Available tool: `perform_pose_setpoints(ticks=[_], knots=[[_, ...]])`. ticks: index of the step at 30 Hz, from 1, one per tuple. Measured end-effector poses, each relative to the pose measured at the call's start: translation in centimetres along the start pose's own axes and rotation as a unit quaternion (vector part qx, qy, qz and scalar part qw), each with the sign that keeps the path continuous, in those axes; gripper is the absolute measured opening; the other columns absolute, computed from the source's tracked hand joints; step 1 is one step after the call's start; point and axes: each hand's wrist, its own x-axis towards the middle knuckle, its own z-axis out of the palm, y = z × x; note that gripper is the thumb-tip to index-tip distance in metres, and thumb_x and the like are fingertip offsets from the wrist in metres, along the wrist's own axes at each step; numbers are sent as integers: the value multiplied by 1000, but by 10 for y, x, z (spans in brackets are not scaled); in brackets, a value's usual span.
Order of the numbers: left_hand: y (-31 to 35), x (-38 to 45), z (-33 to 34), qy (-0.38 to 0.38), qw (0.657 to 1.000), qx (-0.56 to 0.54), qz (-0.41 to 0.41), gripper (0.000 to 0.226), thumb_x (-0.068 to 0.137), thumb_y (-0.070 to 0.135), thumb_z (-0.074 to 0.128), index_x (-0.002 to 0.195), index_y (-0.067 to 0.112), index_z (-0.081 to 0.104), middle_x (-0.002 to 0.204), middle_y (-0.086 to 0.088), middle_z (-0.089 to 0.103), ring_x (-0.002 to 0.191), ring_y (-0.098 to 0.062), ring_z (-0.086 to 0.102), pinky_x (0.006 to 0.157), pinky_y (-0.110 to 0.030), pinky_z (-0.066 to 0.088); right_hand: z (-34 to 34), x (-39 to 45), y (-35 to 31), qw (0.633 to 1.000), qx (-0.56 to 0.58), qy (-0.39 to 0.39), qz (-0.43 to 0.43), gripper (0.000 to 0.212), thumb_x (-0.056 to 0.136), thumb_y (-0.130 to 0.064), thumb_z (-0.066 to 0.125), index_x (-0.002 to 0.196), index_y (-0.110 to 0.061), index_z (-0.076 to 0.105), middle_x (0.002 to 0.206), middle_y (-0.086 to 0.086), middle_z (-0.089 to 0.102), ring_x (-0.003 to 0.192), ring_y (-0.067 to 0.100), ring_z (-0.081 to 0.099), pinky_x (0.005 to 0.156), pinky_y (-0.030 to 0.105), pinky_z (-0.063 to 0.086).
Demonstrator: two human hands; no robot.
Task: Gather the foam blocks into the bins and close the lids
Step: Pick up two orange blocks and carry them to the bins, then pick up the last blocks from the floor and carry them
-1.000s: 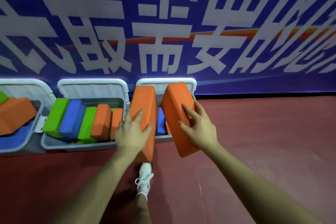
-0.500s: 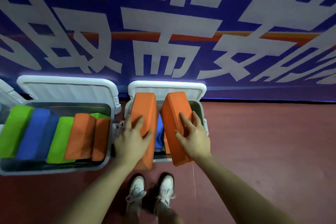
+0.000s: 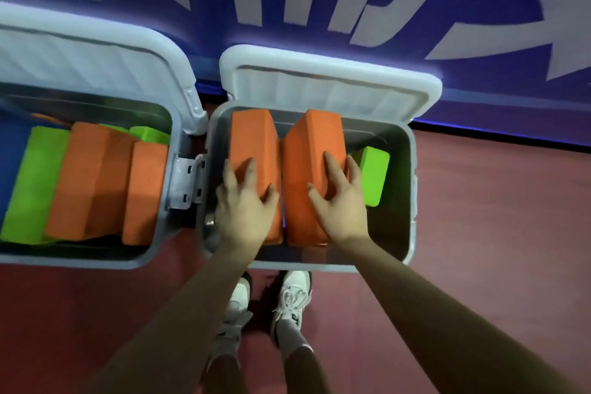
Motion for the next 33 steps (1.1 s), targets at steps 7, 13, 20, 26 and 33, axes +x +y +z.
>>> perform_pose_setpoints(ticks=[7, 13, 20, 26, 33], knots=[[-17, 12, 10, -114, 987, 113, 11, 60, 92, 45, 48, 146, 24, 35, 155, -8, 27, 133, -34, 38, 108, -43, 30, 8, 6, 14, 989, -113, -97, 4, 58, 96, -37, 51, 149, -35, 29, 158, 7, 19, 137, 36, 27, 106, 47, 36], [-7, -2, -36, -106, 989, 97, 45, 56, 93, 43, 47, 144, 21, 39, 152, -5, 32, 132, -32, 39, 107, -42, 32, -22, -7, -11, 980, -165, -107, -29, 54, 97, -35, 48, 148, -32, 32, 155, 8, 27, 132, 34, 34, 101, 44, 40], [6, -24, -124, -99, 980, 83, 150, 57, 95, 35, 47, 147, 17, 34, 155, -9, 28, 137, -30, 31, 112, -40, 26, -63, -45, -76, 973, -205, -64, -82, 51, 96, -32, 49, 146, -28, 38, 149, 5, 38, 122, 33, 43, 90, 42, 46], [8, -60, -216, -60, 973, 83, 205, 51, 94, 32, 51, 141, 13, 45, 148, -9, 41, 129, -33, 42, 105, -39, 31, -99, -111, -145, 981, -181, -9, -75, 43, 95, -31, 52, 138, -22, 51, 140, 2, 49, 119, 31, 50, 86, 39, 49], [10, -115, -308, -90, 934, 74, 338, 50, 92, 34, 45, 137, 13, 50, 144, -10, 46, 125, -34, 46, 104, -40, 31, -132, -219, -206, 980, -150, 133, -2, 44, 94, -28, 51, 137, -22, 52, 141, 2, 50, 118, 31, 51, 81, 36, 46]])
